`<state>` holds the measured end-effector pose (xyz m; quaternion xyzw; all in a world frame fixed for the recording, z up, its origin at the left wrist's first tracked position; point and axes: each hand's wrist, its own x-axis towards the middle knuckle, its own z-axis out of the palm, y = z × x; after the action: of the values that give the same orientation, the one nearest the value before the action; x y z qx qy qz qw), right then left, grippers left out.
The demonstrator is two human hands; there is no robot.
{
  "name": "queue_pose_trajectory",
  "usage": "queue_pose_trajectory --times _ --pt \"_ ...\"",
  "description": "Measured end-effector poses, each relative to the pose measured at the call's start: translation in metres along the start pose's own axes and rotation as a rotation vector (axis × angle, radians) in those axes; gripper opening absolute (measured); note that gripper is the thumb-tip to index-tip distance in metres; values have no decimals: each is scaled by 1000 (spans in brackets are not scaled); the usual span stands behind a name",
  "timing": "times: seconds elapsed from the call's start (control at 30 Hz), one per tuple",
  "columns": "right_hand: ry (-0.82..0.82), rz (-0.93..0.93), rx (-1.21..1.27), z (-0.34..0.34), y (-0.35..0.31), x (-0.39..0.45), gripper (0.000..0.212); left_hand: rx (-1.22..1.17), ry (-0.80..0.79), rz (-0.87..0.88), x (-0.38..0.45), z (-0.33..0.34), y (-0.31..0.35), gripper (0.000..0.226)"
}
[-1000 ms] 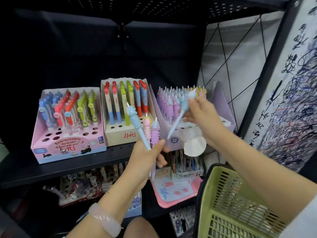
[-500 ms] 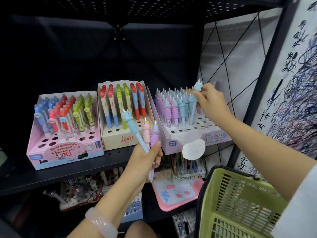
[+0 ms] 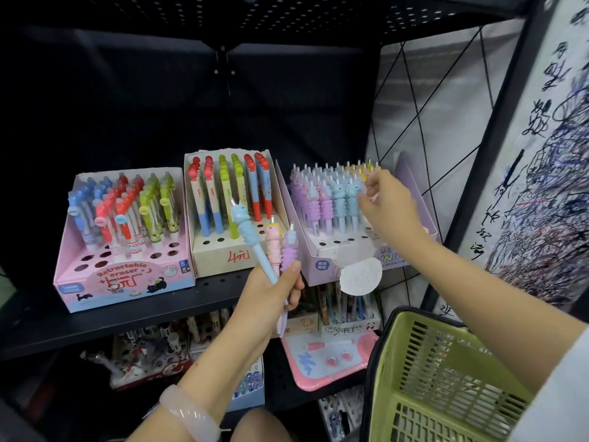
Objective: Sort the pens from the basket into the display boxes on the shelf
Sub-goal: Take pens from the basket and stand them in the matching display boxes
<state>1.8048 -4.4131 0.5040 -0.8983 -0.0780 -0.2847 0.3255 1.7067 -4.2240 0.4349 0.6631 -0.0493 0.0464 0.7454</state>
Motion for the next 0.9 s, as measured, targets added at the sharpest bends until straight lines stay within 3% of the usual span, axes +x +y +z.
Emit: queue_pose_trajectory --times 0.07,0.2,0.3,0.43,0.53,0.67,0.9 --pt "13 -57 180 -1 -19 -15 7 -11 -4 4 -1 0 0 25" --pt "-483 -13 521 8 -55 -53 8 -14 -14 29 -3 3 3 22" --pt "-587 -11 597 14 -63 -66 6 -32 -5 49 -5 3 6 15" --pt "-506 69 680 15 -67 -61 8 -62 4 31 -10 -4 9 15" --pt "-247 101 734 1 -64 -40 8 -12 45 -12 -12 -11 8 15" --pt "14 14 515 -11 -54 -16 7 -8 56 -77 -11 -15 3 17" --pt "-145 -82 270 6 -53 -12 7 11 29 -75 -14 -19 2 28"
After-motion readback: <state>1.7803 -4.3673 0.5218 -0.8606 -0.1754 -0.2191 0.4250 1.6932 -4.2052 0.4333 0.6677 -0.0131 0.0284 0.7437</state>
